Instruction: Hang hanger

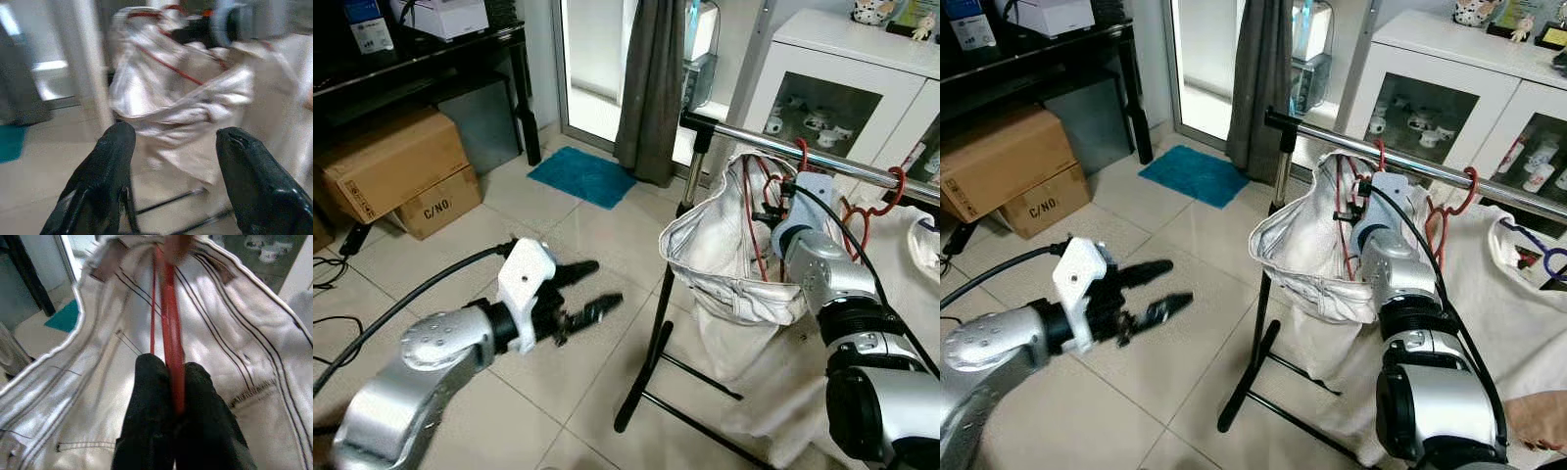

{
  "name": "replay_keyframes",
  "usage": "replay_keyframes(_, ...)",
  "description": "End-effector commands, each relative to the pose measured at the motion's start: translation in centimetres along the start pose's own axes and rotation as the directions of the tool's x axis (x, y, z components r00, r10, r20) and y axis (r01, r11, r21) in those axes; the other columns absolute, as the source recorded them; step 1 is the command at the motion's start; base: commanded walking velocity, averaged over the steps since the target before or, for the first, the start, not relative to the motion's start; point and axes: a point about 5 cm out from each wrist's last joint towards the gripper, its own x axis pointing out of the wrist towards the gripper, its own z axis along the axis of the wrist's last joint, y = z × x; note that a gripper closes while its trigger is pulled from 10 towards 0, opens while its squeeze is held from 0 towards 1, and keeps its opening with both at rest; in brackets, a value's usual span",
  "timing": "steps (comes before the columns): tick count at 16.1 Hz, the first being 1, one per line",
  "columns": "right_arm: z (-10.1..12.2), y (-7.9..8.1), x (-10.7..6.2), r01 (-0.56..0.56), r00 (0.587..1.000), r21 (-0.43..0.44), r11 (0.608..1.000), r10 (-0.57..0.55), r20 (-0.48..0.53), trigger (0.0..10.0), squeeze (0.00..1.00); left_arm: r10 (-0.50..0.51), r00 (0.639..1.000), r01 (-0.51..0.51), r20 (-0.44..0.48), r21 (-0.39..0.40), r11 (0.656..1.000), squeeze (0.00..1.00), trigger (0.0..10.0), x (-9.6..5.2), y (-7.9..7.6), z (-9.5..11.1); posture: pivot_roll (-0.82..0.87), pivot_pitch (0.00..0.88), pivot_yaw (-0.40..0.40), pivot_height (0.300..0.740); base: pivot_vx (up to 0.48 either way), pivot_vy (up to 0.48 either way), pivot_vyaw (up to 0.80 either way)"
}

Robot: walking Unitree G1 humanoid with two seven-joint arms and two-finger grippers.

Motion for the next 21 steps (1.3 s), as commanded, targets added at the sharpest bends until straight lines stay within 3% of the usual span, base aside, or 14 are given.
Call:
replay_keyframes(1,1.5,-0.5,-0.3,-0.006,0.997,0.029,1.0,0.004,0.082,0.0,0.0,0.069,0.998,-0.069,0.008,0.017,0.997,0.0,10.0,0.3,0.6,0.0,-0.02,0.0,-0.049,0.74,0.0,0.0,0.0)
replay_keyframes(3,1.9,-0.6,-0.7,-0.016,0.992,0.05,0.999,0.009,0.127,0.0,0.0,0.104,0.994,-0.104,0.024,0.022,0.994,0.0,10.0,0.5,0.6,0.1,-0.02,0.0,-0.048,0.74,0.0,0.0,0.0)
replay_keyframes(5,3.0,-0.6,-1.8,-0.047,0.969,0.056,0.997,0.032,0.243,0.0,0.0,0.144,0.989,-0.145,0.03,0.012,0.989,0.0,10.0,0.6,0.8,0.1,-0.03,0.0,-0.044,0.74,0.0,0.0,0.0)
replay_keyframes(12,1.2,0.0,-6.0,-0.12,0.905,-0.019,0.993,0.118,0.408,0.0,0.0,0.197,0.979,-0.198,0.046,0.009,0.98,0.0,10.0,1.2,1.0,0.1,-0.05,0.0,-0.016,0.74,0.0,0.0,0.0)
replay_keyframes(14,0.7,0.2,-6.6,-0.134,0.905,-0.036,0.99,0.137,0.403,0.0,0.0,0.199,0.979,-0.2,0.045,0.009,0.98,0.0,10.0,1.2,1.1,0.1,-0.05,0.0,-0.016,0.74,0.0,0.0,0.0)
replay_keyframes(17,-2.0,0.6,-7.8,-0.162,0.94,-0.115,0.98,0.189,0.285,0.0,0.0,0.215,0.976,-0.215,0.027,0.006,0.977,0.0,10.0,1.3,1.1,-0.3,-0.05,0.0,-0.028,0.74,0.0,0.0,0.0)
replay_keyframes(21,-3.6,1.3,-8.8,-0.188,0.957,-0.149,0.971,0.215,0.196,0.0,0.0,0.226,0.974,-0.226,0.019,0.005,0.974,0.0,10.0,1.1,0.9,-0.5,-0.04,0.0,-0.045,0.74,-0.267,0.0,0.0)
